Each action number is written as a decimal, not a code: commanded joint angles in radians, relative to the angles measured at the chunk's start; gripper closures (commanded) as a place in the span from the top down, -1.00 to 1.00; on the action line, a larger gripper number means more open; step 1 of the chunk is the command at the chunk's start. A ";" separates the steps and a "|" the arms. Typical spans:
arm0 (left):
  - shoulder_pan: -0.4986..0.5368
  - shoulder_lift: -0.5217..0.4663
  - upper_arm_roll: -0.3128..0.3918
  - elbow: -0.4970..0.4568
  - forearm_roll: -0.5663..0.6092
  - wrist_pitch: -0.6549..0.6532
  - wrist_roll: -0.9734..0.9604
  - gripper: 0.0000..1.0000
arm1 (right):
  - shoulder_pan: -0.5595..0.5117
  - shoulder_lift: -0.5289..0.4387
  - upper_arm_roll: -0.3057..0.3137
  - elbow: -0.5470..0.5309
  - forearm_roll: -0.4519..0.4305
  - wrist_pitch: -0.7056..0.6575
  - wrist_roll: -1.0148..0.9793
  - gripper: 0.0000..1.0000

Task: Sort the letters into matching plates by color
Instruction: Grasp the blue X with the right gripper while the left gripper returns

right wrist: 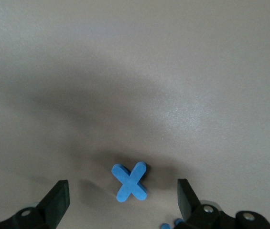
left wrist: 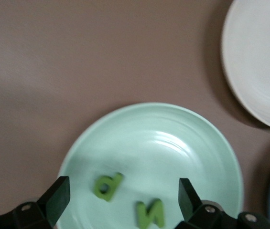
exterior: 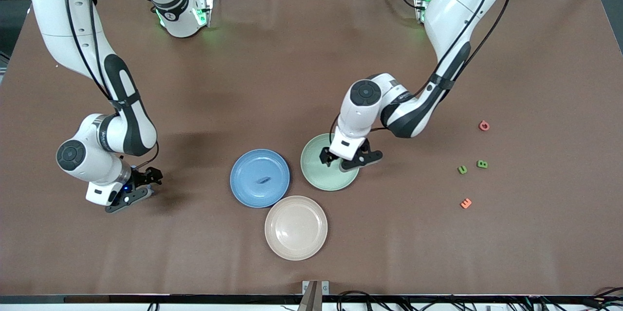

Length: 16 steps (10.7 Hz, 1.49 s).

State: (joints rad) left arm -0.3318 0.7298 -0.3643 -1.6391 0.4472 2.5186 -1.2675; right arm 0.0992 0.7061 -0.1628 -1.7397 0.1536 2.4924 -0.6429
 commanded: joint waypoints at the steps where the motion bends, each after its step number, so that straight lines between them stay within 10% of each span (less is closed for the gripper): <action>1: 0.040 -0.007 0.028 0.021 0.016 -0.118 0.110 1.00 | -0.026 -0.005 0.022 -0.029 -0.006 0.046 -0.018 1.00; 3: 0.115 -0.024 0.027 0.012 0.016 -0.167 0.224 1.00 | -0.030 -0.005 0.022 -0.050 -0.005 0.078 -0.018 0.99; 9: 0.337 -0.157 -0.056 -0.236 0.016 -0.068 0.369 1.00 | -0.035 -0.007 0.031 -0.069 -0.006 0.103 -0.017 -0.04; 12: 0.408 -0.269 -0.078 -0.477 0.018 0.164 0.361 1.00 | -0.035 -0.007 0.041 -0.069 -0.002 0.105 -0.004 -0.16; 16: 0.500 -0.260 -0.076 -0.492 0.102 0.166 0.477 1.00 | -0.036 -0.005 0.051 -0.064 0.046 0.112 -0.004 -0.27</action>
State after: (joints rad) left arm 0.0931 0.4828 -0.4292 -2.1028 0.4903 2.6700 -0.8806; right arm 0.0857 0.7031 -0.1517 -1.7864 0.1742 2.5883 -0.6419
